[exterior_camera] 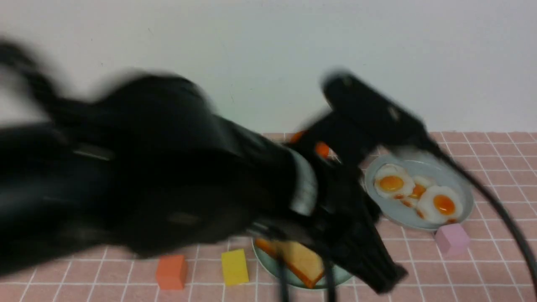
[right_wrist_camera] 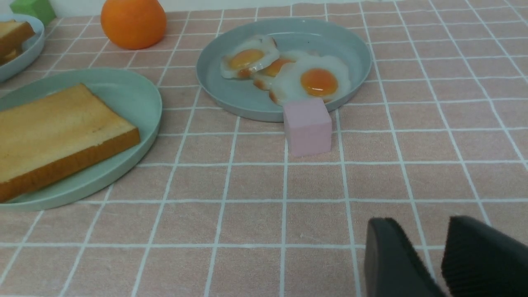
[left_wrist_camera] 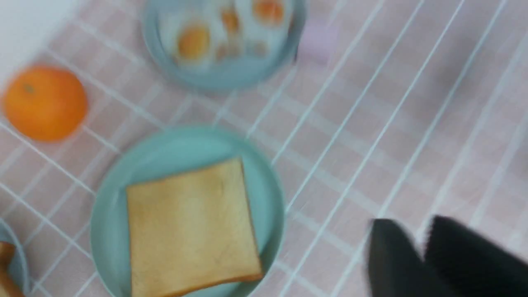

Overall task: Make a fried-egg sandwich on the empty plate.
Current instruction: Use the right arm to grab a fried egg

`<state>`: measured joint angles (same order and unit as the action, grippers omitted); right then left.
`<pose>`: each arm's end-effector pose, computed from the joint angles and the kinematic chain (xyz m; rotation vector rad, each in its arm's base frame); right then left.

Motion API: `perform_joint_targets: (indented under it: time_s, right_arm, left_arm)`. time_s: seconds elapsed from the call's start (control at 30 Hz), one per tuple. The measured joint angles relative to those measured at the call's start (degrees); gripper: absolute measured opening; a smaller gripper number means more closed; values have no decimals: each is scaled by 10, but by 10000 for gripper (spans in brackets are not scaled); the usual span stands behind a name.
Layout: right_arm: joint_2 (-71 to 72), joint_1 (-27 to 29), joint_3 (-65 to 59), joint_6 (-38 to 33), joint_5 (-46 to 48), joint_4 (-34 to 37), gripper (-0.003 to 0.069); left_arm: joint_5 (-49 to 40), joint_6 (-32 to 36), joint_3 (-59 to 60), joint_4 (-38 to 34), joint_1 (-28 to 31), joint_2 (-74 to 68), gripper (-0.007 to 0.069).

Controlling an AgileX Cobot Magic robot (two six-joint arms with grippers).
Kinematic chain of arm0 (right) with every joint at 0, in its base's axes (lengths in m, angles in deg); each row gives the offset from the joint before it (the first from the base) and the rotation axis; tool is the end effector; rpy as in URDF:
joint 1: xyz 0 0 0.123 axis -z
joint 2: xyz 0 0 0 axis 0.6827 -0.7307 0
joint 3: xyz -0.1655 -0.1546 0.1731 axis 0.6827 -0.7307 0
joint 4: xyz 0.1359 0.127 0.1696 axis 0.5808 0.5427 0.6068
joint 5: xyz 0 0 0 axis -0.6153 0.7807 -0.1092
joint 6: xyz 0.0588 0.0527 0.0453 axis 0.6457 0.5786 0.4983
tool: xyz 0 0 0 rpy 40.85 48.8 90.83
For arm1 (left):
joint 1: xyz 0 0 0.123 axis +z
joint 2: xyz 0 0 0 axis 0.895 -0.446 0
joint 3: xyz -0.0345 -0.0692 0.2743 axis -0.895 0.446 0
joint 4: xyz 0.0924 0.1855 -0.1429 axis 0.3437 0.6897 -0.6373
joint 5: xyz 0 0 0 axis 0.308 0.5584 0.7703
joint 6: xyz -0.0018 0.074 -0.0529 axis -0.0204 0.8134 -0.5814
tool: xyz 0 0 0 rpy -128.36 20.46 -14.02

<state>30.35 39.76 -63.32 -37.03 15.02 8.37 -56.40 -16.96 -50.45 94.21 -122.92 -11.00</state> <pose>0.0518 0.0033 0.1706 -0.0492 1.8875 0.0474 0.1584 -0.2578 0.3775 0.9775 1.9971 -0.5822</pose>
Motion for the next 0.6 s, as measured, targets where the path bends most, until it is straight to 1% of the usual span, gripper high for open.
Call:
perform_joint_targets:
  time_s: [0.03,0.07,0.2,0.23,0.27,0.3,0.33,0.37,0.43,0.47,0.5,0.53,0.6]
  right_arm:
    - [0,0,0,0,0,0,239]
    - [0,0,0,0,0,0,239]
    - [0,0,0,0,0,0,239]
    - [0,0,0,0,0,0,239]
    - [0,0,0,0,0,0,239]
    - [0,0,0,0,0,0,239]
    - [0,0,0,0,0,0,239]
    - [0,0,0,0,0,0,239]
    - [0,0,0,0,0,0,239]
    - [0,0,0,0,0,0,239]
    - [0,0,0,0,0,0,239]
    - [0,0,0,0,0,0,239]
    - [0,0,0,0,0,0,239]
  left_arm:
    - [0,-1,4,-8,4,12,43]
    - [0,-3,24,-27,12,53,12]
    - [6,-6,118,-67,40,158,13]
    - [6,-6,118,-67,41,158,13]
    - [7,-7,155,-81,50,187,13]
    - [7,-7,159,-82,51,190,13]
    - [20,-7,198,-100,54,217,13]
    - [23,-7,206,-103,55,223,13]
    - [63,-7,243,-119,55,250,13]
    - [93,-7,263,-125,55,267,13]
    - [152,-7,295,-130,55,300,13]
    - [158,-7,299,-131,55,303,13]
    - [225,-7,335,-133,55,352,13]
